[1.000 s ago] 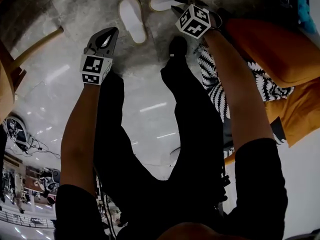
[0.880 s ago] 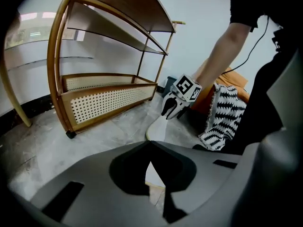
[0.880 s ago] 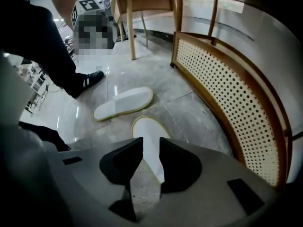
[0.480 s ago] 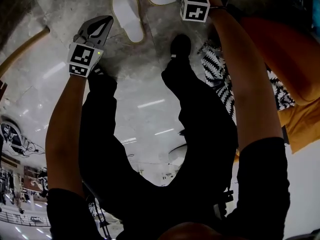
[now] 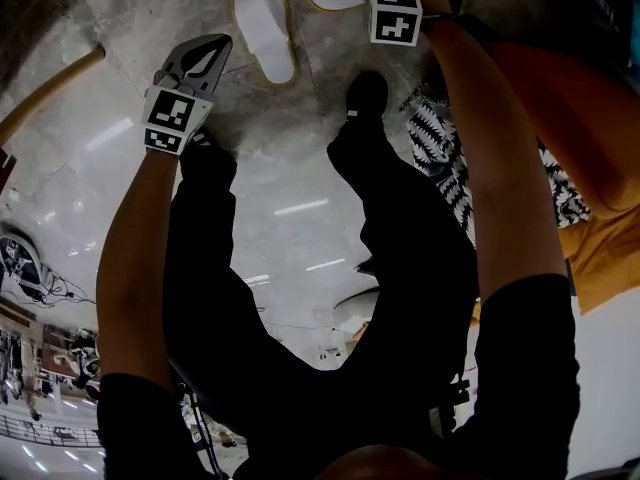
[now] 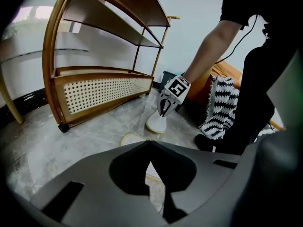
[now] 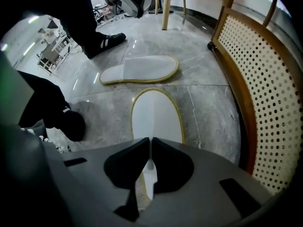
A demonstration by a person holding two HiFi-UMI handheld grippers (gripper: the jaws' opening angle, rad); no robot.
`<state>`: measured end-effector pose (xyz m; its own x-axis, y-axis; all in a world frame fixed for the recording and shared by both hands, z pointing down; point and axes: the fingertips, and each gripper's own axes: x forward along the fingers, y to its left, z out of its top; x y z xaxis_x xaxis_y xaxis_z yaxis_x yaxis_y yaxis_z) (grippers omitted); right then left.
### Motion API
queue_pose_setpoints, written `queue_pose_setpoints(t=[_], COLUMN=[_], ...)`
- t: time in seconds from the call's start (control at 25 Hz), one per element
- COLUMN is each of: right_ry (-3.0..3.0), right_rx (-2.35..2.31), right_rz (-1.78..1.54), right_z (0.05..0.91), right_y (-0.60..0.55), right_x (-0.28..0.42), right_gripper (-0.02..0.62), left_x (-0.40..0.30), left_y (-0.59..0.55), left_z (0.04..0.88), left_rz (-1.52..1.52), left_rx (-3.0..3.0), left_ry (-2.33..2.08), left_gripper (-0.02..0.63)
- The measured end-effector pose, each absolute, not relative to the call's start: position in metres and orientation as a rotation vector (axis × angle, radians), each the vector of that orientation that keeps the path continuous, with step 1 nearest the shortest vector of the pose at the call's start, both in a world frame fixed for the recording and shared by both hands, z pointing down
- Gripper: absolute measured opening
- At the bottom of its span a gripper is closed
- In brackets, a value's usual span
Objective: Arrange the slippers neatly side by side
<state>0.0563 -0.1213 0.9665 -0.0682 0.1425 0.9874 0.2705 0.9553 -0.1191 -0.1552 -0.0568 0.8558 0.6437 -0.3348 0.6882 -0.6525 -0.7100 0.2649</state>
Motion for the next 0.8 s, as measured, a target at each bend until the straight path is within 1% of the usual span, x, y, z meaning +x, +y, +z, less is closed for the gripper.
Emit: queue_pose_setpoints(t=[0.24, 0.36, 0.6, 0.8], right_ry=[-1.713, -1.752, -1.783, -1.727], right_rx=[-0.157, -0.026, 0.378, 0.773], right_rz=[0.015, 0.129, 0.580, 1.028], right_z=[0.923, 0.893, 0.851, 0.836], right_y=[-0.128, -0.132, -0.135, -0.136], right_x=[0.056, 0.054, 0.050, 0.042], right_gripper=[0.041, 0.041, 0.041, 0.041], left_x=[-0.155, -0.155, -0.161, -0.172], left_y=[-0.057, -0.060, -0.061, -0.061], left_z=[0.824, 0.799, 0.755, 0.747], left_rz=[0.848, 0.832, 0.784, 0.773], left_rx=[2.343, 2.333, 2.301, 2.272], left_ry=[-0.783, -0.801, -0.820, -0.816], left_gripper=[0.015, 0.015, 0.015, 0.015])
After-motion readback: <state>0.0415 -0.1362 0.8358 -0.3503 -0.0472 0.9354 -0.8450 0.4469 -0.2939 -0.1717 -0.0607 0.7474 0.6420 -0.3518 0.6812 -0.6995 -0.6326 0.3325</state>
